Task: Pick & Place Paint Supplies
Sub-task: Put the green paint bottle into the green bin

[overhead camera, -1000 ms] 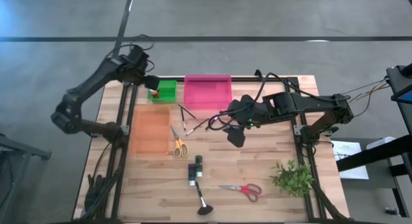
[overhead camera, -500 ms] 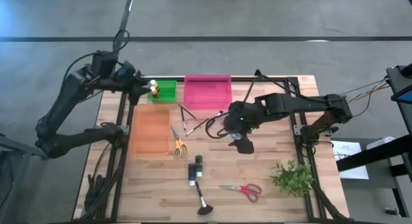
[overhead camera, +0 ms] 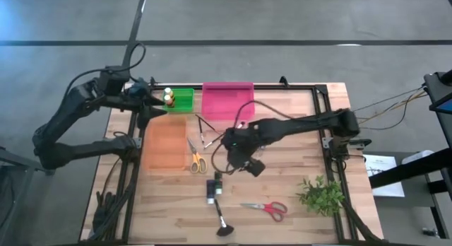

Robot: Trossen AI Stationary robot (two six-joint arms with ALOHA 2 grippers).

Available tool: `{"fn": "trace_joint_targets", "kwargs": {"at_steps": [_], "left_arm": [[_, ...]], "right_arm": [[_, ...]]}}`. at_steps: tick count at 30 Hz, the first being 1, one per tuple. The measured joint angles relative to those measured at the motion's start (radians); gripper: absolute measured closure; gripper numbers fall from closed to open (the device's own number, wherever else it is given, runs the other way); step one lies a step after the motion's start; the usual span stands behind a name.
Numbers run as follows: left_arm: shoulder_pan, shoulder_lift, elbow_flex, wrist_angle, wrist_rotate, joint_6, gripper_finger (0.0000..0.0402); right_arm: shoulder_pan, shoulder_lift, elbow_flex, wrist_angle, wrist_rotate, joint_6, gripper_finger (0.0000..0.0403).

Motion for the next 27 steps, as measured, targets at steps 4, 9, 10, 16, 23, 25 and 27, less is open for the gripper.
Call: {"fn": "trace_joint_targets", "kwargs": {"at_steps": [4,9,10,16,23,25,27], "left_arm": [[-0.001,0.003,0.0,0.002,-0.003,-0.03,0.0179],[-0.001,0.011,0.0,0.011,-0.003,-0.032,0.0179],[-0.001,0.013,0.0,0.013,-0.003,-0.033,0.0179],[-0.001,0.031,0.001,0.034,-0.003,-0.033,0.0179],[-0.001,0.046,0.001,0.037,-0.003,-0.032,0.0179],[-0.001,0.049,0.001,0.037,-0.003,-0.033,0.0179],[-0.001,0.049,0.001,0.037,-0.003,-0.033,0.0179]], "right_arm": [[0.001,0.115,0.041,0.007,-0.024,-0.01,0.009],[0.002,0.229,0.088,0.014,-0.075,-0.053,0.009],[0.002,0.249,0.097,0.019,-0.076,-0.053,0.009],[0.003,0.316,0.177,0.07,-0.087,-0.067,0.009],[0.013,0.364,0.215,0.096,-0.137,-0.073,0.009],[0.014,0.382,0.215,0.109,-0.138,-0.068,0.009],[0.014,0.397,0.215,0.125,-0.138,-0.058,0.009]]}}
